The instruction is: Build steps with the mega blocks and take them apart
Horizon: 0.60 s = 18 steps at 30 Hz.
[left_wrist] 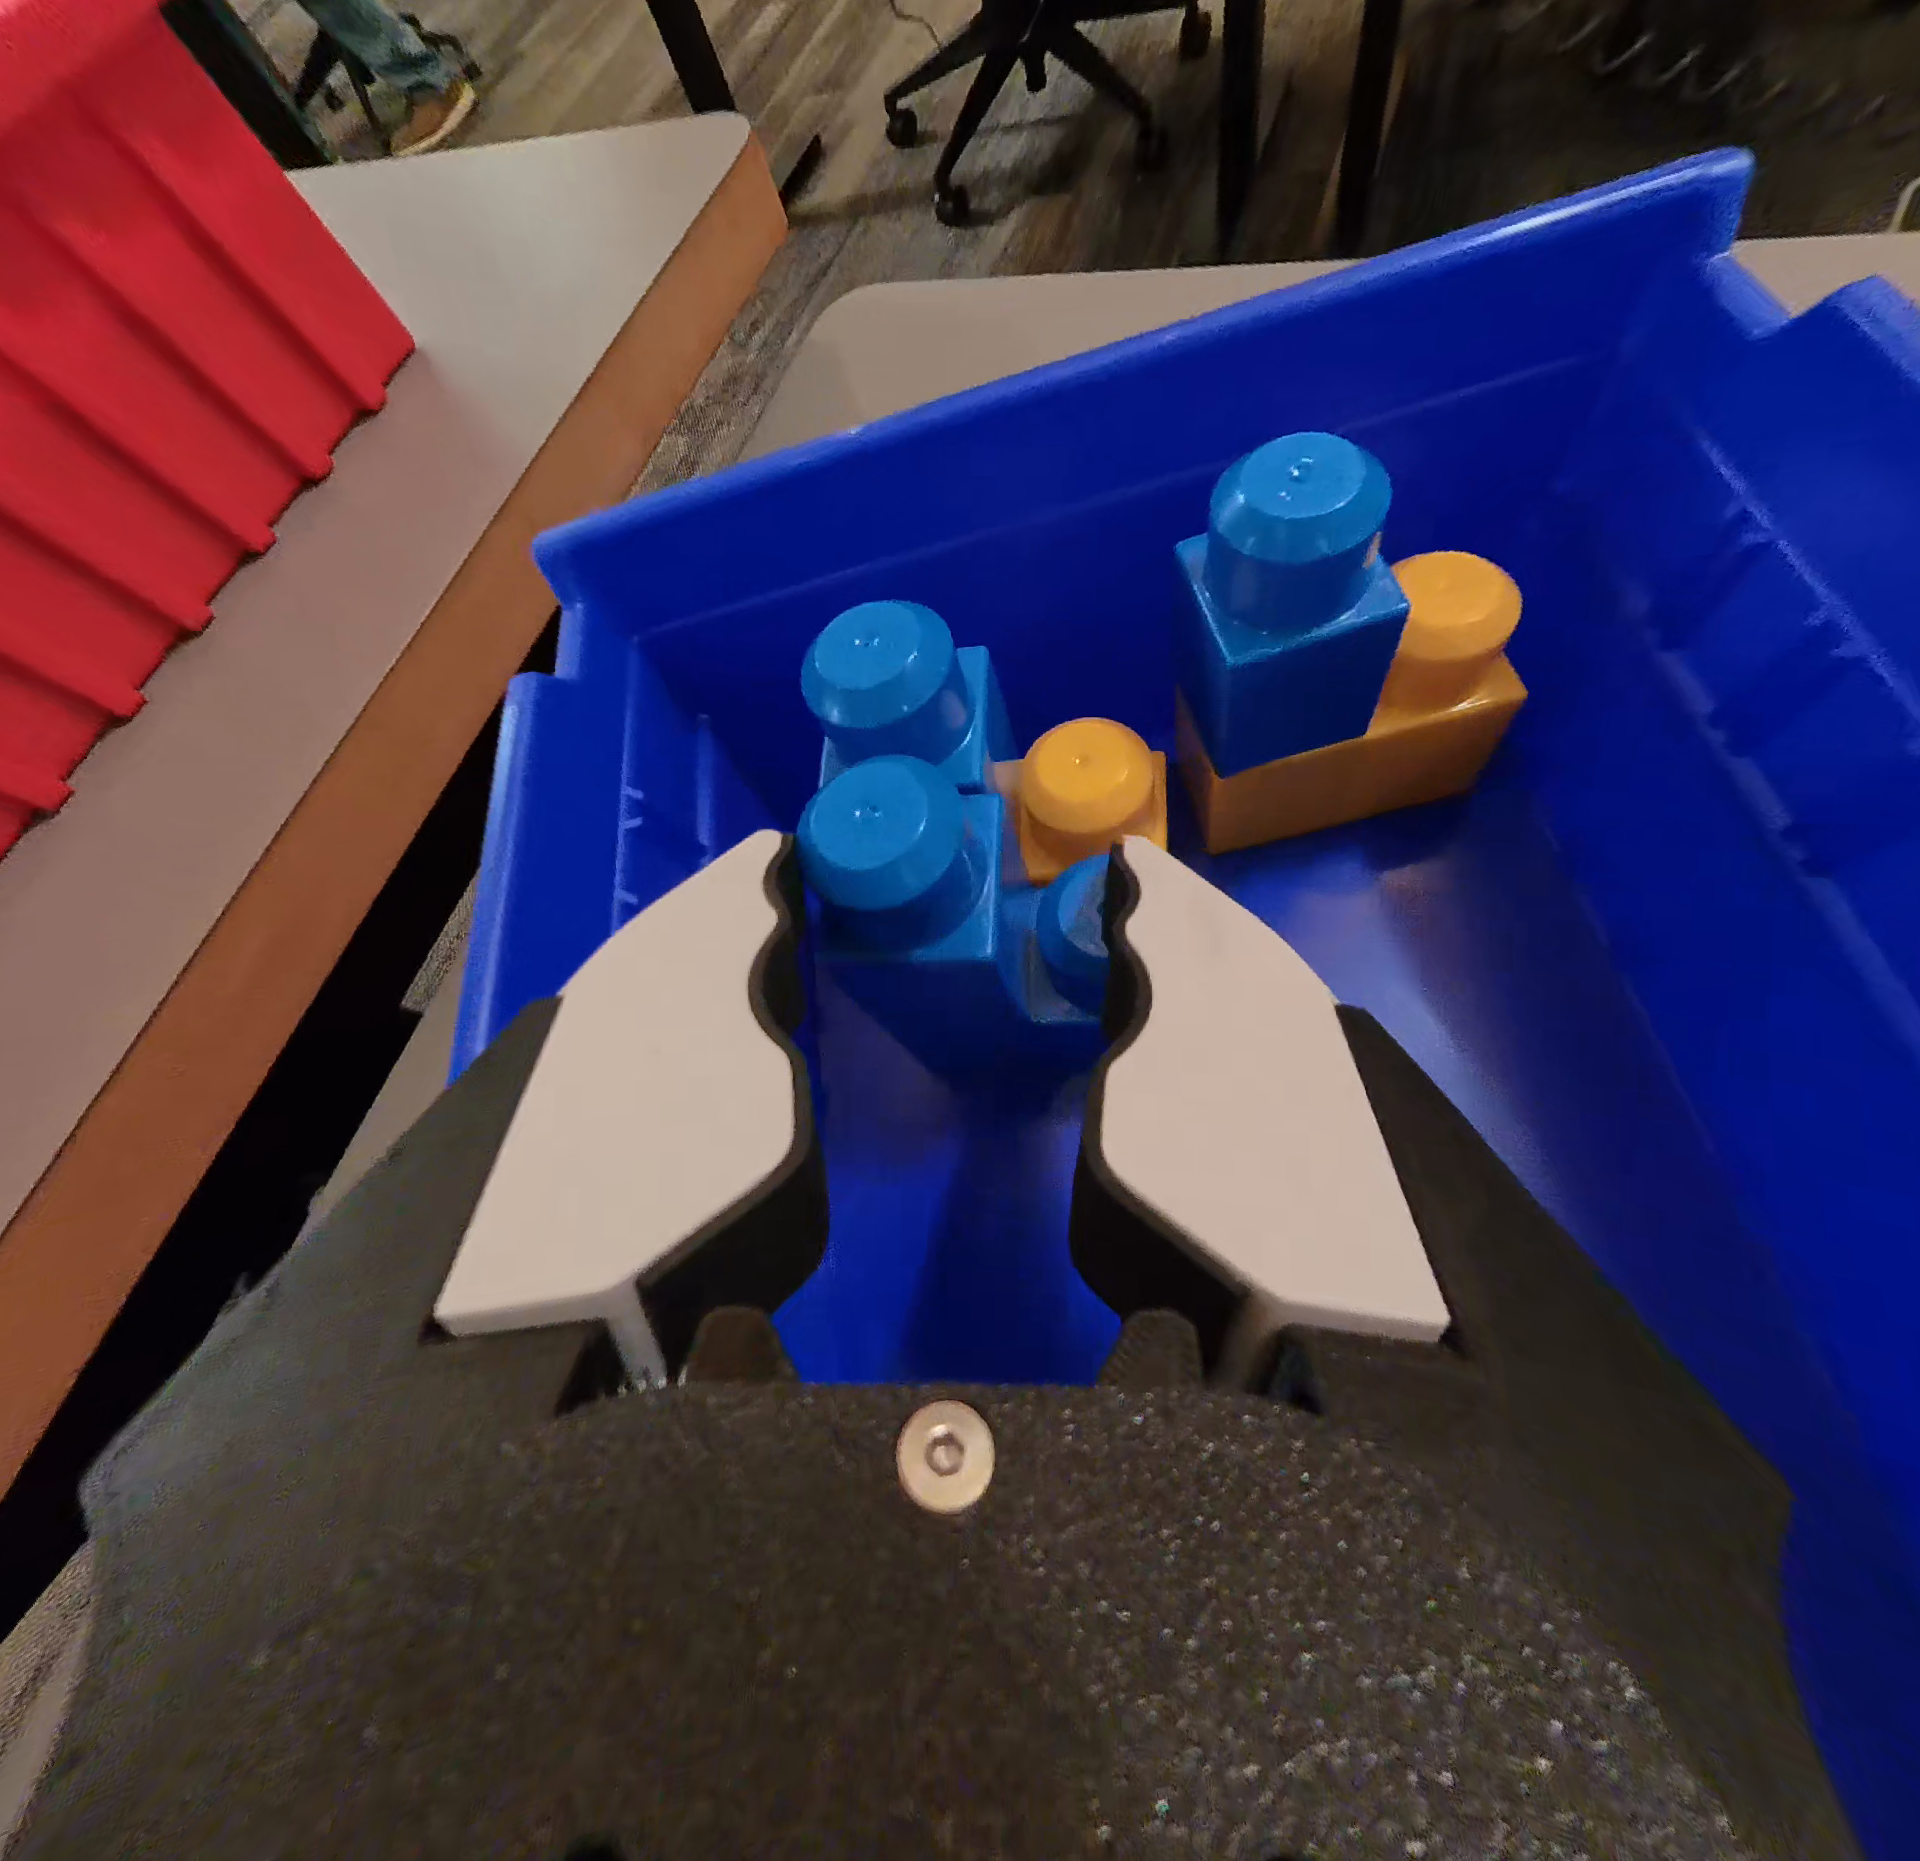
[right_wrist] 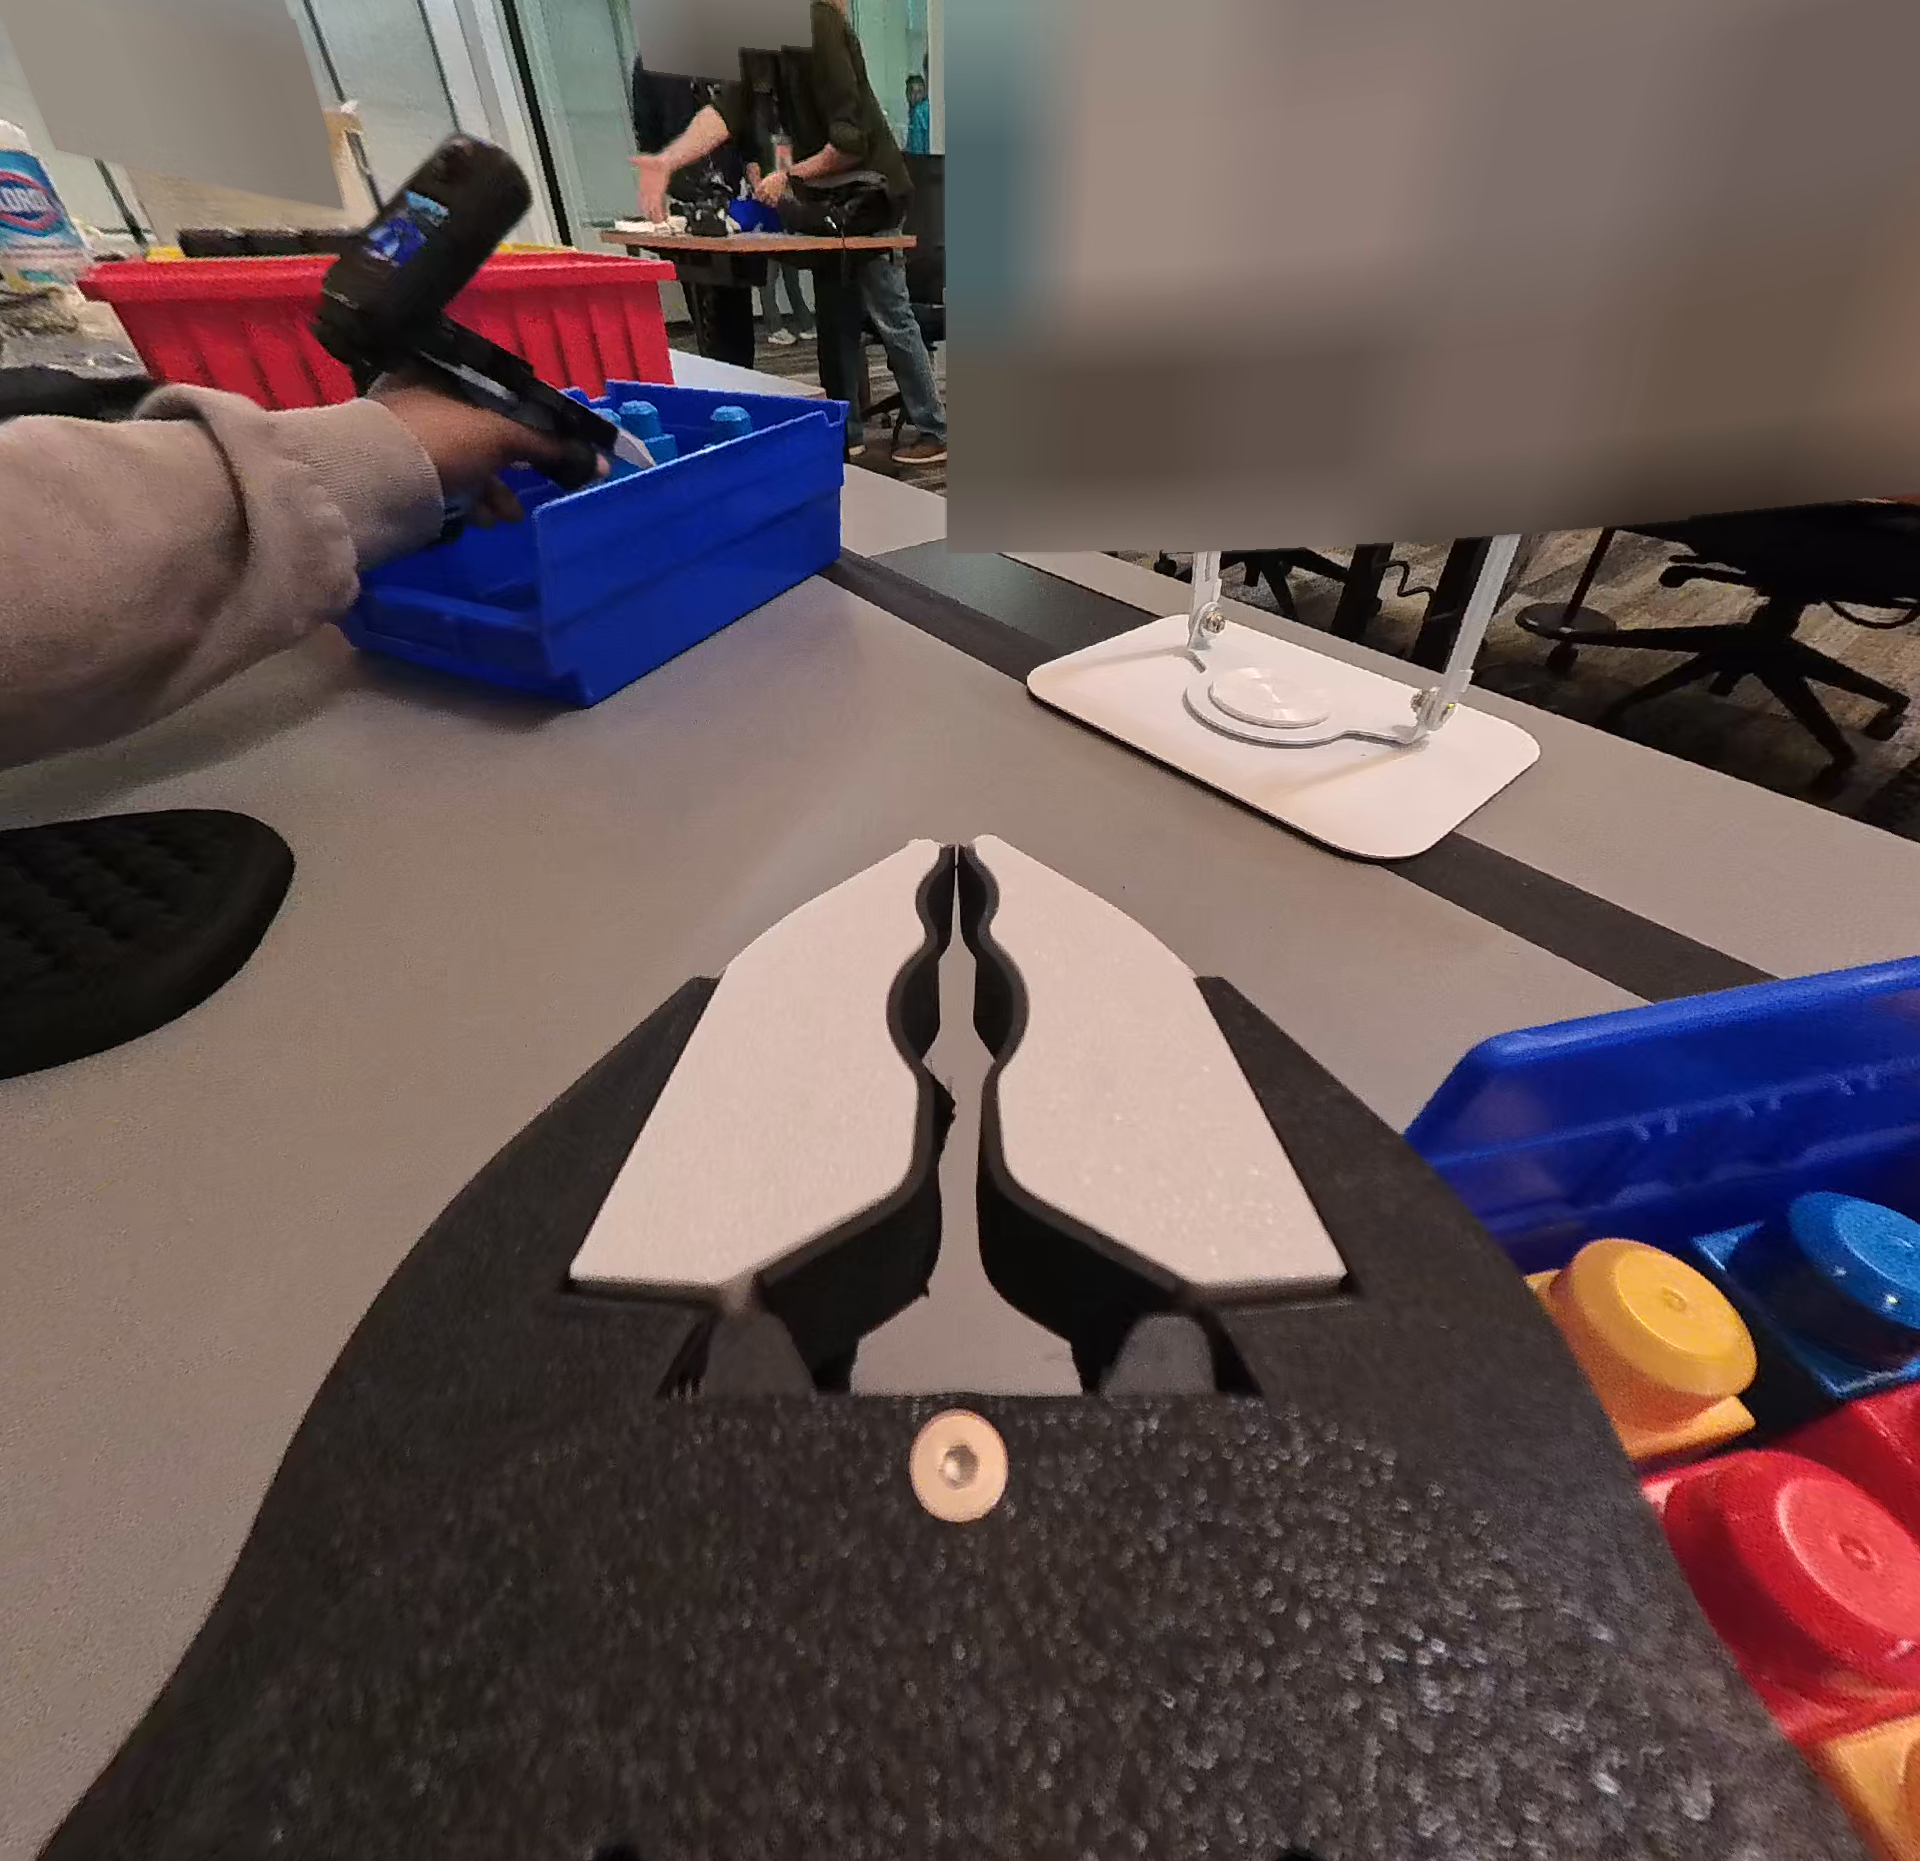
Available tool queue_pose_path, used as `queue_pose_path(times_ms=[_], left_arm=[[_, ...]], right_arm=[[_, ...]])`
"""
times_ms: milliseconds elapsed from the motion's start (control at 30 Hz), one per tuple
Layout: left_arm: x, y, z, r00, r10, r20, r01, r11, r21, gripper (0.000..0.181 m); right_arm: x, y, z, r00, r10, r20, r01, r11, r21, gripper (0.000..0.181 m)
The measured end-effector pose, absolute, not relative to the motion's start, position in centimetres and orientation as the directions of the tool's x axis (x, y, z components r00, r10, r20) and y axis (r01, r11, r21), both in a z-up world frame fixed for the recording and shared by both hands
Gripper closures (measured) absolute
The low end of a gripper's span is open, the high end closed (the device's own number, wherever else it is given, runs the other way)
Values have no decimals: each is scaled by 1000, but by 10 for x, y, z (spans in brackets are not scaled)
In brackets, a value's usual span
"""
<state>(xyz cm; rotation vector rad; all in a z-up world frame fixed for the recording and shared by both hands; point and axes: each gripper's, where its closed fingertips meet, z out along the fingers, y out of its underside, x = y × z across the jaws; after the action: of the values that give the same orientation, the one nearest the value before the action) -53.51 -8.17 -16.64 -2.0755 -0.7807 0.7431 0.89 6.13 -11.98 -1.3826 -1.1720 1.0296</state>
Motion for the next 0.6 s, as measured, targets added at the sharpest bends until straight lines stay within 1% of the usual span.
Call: queue_pose_path(times_ms=[100, 200, 333, 467, 600], left_arm=[[-541, -79, -171, 635, 740, -223, 297, -500, -813, 127], [-542, -78, -175, 638, 740, -215, 314, -504, -805, 139], [-541, -82, -173, 628, 735, -257, 299, -533, -792, 140], [-525, -81, -159, 650, 709, -273, 235, -529, -815, 140], [-488, -81, -122, 696, 662, -279, 103, -477, -873, 141]], right_arm=[[11, 62, -119, 167, 986, 3, 124, -18, -992, 181], [11, 64, -118, 166, 986, 1, 120, -20, -993, 181], [13, 66, -117, 171, 985, -6, 113, -26, -993, 181], [14, 67, -116, 175, 985, -10, 108, -29, -994, 181], [15, 67, -113, 179, 984, -3, 97, -21, -995, 181]])
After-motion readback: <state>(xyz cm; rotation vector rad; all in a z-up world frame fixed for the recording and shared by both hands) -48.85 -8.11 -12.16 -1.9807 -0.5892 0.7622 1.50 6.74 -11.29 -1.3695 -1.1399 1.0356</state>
